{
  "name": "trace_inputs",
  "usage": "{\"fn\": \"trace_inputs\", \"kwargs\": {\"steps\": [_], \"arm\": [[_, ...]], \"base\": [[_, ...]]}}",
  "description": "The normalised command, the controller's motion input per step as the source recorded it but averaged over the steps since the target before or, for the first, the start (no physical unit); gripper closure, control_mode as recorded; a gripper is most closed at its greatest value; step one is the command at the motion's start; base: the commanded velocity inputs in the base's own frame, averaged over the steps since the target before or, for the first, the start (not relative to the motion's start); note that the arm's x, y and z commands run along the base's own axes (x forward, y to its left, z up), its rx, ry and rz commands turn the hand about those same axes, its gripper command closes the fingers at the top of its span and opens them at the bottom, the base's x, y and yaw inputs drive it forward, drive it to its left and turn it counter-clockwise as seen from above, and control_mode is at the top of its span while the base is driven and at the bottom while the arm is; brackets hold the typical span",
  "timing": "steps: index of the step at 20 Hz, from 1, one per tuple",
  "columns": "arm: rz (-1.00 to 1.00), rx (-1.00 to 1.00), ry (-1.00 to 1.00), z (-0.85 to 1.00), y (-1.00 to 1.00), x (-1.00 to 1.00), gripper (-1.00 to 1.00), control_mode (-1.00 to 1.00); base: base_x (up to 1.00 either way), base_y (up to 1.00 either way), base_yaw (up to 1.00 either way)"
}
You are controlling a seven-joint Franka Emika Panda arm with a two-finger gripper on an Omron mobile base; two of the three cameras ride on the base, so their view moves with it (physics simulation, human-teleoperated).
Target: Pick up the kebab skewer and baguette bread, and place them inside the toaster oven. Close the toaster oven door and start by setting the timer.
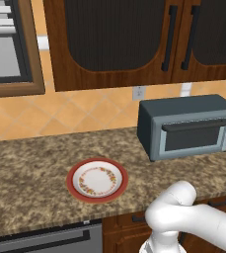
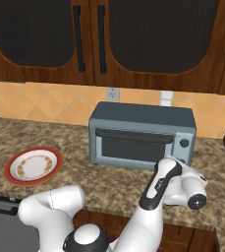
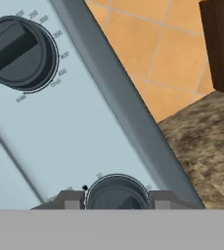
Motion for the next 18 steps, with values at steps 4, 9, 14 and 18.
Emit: {"fn": "trace_inputs", "kwargs": {"steps": [4,9,14,18], "arm": [[0.00,0.23,0.00,-0.06,-0.19,-0.23,1.00,-1.00],[0.00,0.23,0.00,-0.05,-0.18,-0.23,1.00,-1.00],[0.00,0.23,0.00,-0.04,-0.19,-0.28,1.00,-1.00],[0.00,0.23,0.00,-0.04,-0.18,-0.26,1.00,-1.00]], "base": [[0.00,0.00,0.00],[0.00,0.00,0.00],[0.00,0.00,0.00],[0.00,0.00,0.00]]}}
